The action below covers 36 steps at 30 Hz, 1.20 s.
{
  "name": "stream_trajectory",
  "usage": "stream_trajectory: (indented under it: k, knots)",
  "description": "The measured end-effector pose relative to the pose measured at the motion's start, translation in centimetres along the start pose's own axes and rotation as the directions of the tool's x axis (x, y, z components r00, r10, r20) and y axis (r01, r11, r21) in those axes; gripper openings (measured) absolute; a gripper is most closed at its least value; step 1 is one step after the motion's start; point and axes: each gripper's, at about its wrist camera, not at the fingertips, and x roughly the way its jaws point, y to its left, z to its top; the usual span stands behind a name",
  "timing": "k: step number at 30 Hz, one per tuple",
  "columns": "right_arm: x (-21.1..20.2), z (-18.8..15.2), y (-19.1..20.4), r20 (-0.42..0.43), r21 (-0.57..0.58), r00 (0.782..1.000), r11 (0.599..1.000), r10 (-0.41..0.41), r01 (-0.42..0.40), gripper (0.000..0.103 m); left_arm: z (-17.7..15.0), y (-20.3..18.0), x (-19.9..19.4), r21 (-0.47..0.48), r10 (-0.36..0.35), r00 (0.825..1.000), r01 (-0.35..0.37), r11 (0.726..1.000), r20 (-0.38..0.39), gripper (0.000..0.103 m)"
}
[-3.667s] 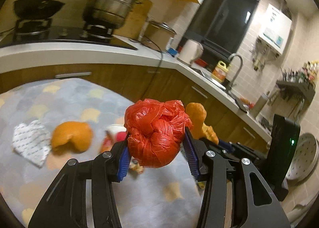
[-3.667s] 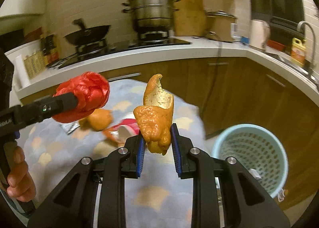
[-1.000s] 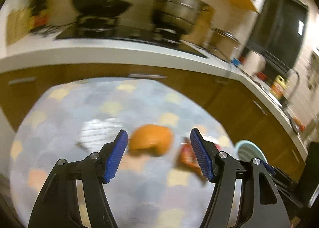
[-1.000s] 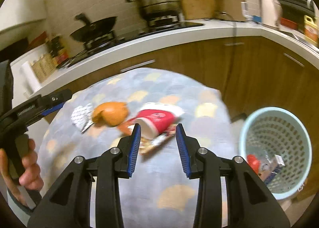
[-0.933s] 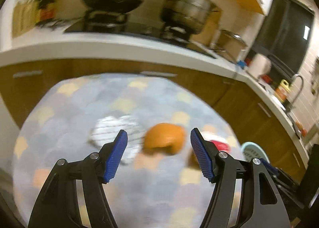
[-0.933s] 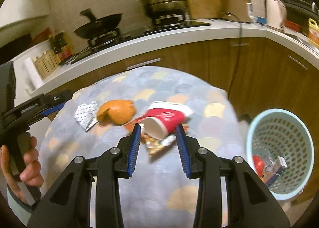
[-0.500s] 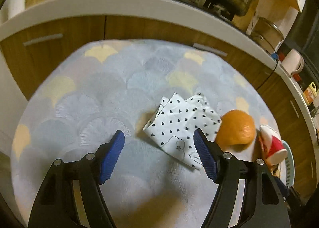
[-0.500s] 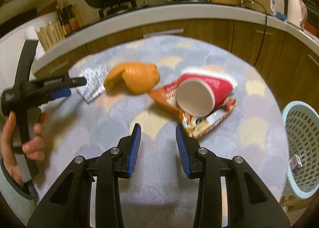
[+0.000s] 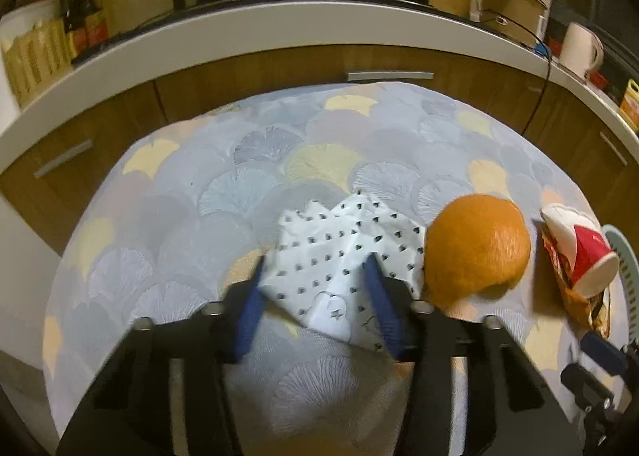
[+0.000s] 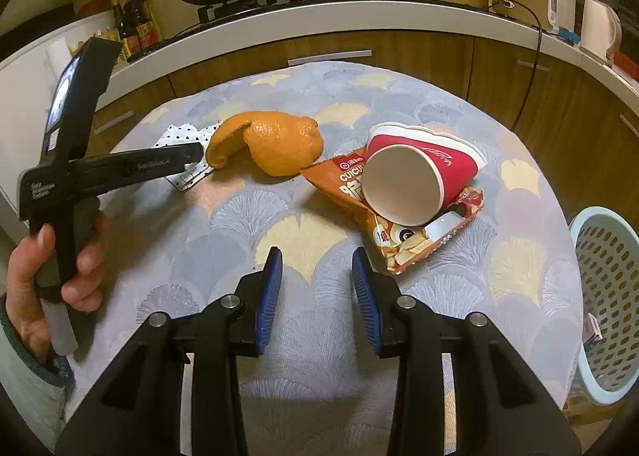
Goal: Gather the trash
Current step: 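Grasp the white dotted napkin with the left tool while the right tool grasps the orange peel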
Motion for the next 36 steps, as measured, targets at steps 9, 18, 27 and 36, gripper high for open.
stream_trajectory:
  k: [9,18,27,36]
  knots:
    - [-0.2,2.1,1.3,0.015,0.027,0.997,0.997,0.071,-0.071,0.033,-0.7,1.6,-3.0,-0.051,-0.170,0.973,0.180,0.982,0.158,0.001]
    - [1.8,5.8,3.9,0.059,0.027,0.998,0.999,0.024,-0.026,0.065,-0.6,5.3,-4.0,-0.218,-0.118,0.966,0.169,0.961,0.231,0.001]
    - [5.7,7.8,5.1,0.082,0.072,0.997,0.997,0.007,-0.013,0.079,-0.7,6.1,-3.5,-0.257,-0.147,0.964,0.204,0.945,0.224,0.002]
    - [7.5,8.1,5.4,0.040,0.053,0.998,0.998,-0.046,0.044,0.075,-0.4,5.3,-3.3,-0.217,-0.152,0.964,0.200,0.956,0.218,0.002]
